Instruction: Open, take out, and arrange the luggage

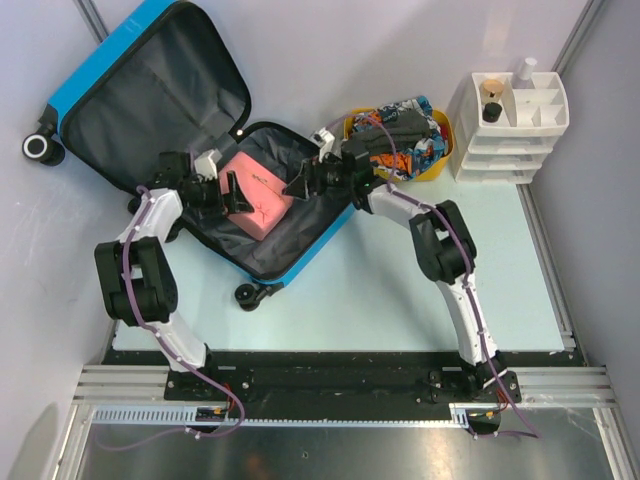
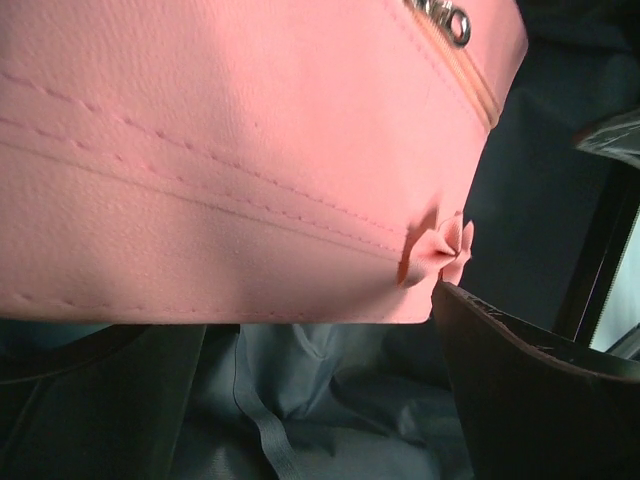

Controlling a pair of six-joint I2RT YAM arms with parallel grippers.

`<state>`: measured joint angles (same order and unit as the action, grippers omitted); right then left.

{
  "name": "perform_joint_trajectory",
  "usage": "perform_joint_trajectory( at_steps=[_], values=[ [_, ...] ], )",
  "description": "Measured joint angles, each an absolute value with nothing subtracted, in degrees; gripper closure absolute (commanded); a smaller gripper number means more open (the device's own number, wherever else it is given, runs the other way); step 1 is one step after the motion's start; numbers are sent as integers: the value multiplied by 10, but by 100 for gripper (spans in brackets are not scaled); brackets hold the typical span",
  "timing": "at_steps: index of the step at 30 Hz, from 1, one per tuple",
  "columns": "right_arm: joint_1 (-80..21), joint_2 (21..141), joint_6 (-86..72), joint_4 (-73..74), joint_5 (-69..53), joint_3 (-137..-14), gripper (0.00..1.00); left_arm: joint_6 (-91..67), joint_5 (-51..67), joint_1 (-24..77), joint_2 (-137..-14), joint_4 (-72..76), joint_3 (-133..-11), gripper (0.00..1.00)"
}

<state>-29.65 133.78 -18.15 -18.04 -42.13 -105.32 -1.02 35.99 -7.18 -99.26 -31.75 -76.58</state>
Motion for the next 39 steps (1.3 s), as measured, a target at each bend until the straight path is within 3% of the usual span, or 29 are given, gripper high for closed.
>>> perform_joint_trajectory(
  at_steps=[5, 9, 10, 16, 22, 30, 39],
  values=[
    [-321, 1392, -220, -230, -428, -1090, 17, 1, 361, -69, -993, -319, -749, 3],
    [-325, 1419, -247, -263, -433, -1119, 32, 6, 366, -69, -993, -318, -749, 4],
    [-325, 1420, -256, -273, -439, -1119, 40, 6, 367, -68, -994, -318, -749, 5],
    [-315, 1407, -328, -356, -472, -1072, 52, 16, 362, -45, -994, -320, -752, 9],
    [-295, 1370, -377, -393, -475, -1026, 54, -1, 361, -13, -993, -279, -754, 9],
    [-288, 1323, -382, -397, -481, -1004, 54, -16, 361, 0, -995, -243, -751, 0],
    [-352, 1320, -346, -341, -512, -1018, 49, -15, 340, -88, -999, -237, -728, 2]
  ],
)
